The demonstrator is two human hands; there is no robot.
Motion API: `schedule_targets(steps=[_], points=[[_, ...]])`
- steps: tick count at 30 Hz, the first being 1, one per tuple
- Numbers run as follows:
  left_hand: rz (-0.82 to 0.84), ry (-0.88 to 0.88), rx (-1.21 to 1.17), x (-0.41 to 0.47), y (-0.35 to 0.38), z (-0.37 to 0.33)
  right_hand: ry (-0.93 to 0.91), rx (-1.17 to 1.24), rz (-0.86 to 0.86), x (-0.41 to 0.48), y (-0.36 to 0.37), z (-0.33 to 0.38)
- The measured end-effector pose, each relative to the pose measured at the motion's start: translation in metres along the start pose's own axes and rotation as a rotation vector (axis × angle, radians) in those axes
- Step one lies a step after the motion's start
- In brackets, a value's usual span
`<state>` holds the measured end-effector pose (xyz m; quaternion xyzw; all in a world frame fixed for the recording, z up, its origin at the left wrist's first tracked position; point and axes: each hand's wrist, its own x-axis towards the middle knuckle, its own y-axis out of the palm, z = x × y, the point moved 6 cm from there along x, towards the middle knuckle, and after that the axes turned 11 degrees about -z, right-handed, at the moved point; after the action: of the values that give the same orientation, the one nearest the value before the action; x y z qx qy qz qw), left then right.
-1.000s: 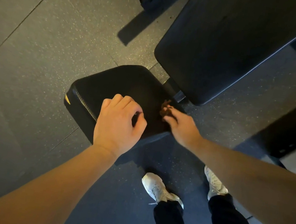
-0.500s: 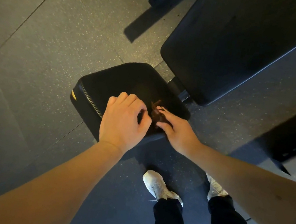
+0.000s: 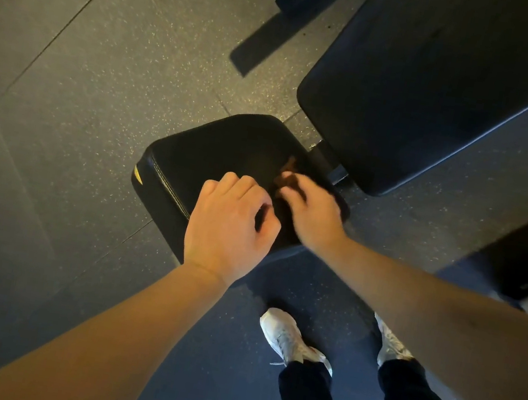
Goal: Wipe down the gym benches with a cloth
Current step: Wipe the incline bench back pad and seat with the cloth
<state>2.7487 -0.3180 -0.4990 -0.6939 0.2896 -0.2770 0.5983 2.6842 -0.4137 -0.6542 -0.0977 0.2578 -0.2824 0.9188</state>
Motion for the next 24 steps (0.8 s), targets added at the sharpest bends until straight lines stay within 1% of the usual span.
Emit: schedule_targets(steps=[2, 3, 5, 9, 11, 13, 15, 16, 17, 18, 20, 22, 24], points=[[-0.018, -0.008, -0.018, 0.001, -0.002, -0.001, -0.173, 0.07, 0.067, -0.024, 0.001, 0.019], [-0.015, -0.006, -0.024, 0.001, -0.002, -0.001, -0.212, 0.07, 0.099, -0.024, -0.001, 0.015], [0.001, 0.009, -0.022, 0.001, -0.002, -0.003, -0.195, 0.018, 0.133, -0.007, -0.006, 0.0], [0.01, 0.013, -0.016, 0.0, 0.002, 0.0, -0.037, -0.099, 0.032, 0.038, -0.009, -0.039], [0.008, 0.01, -0.019, 0.0, 0.005, 0.001, 0.105, -0.108, -0.008, 0.058, -0.009, -0.056], [0.016, 0.005, -0.025, 0.0, 0.005, 0.001, 0.27, -0.194, -0.033, 0.074, -0.009, -0.065], [0.036, 0.004, -0.017, 0.0, 0.007, 0.001, 0.424, -0.268, -0.055, 0.083, -0.009, -0.065], [0.046, 0.003, -0.007, 0.0, 0.007, 0.002, 0.46, -0.27, -0.068, 0.083, -0.007, -0.059], [0.054, 0.004, 0.005, 0.0, 0.007, 0.003, 0.447, -0.253, -0.08, 0.081, -0.005, -0.048], [0.059, 0.007, 0.018, 0.0, 0.007, 0.002, 0.391, -0.22, -0.084, 0.076, -0.001, -0.036], [0.064, 0.014, 0.035, 0.002, 0.007, -0.001, 0.208, -0.093, -0.061, 0.057, 0.006, -0.005], [0.052, 0.003, 0.031, 0.002, 0.003, -0.002, 0.037, 0.052, 0.035, 0.03, 0.012, 0.023], [0.046, -0.005, 0.014, 0.002, 0.002, -0.004, -0.081, 0.089, 0.122, 0.018, 0.013, 0.029]])
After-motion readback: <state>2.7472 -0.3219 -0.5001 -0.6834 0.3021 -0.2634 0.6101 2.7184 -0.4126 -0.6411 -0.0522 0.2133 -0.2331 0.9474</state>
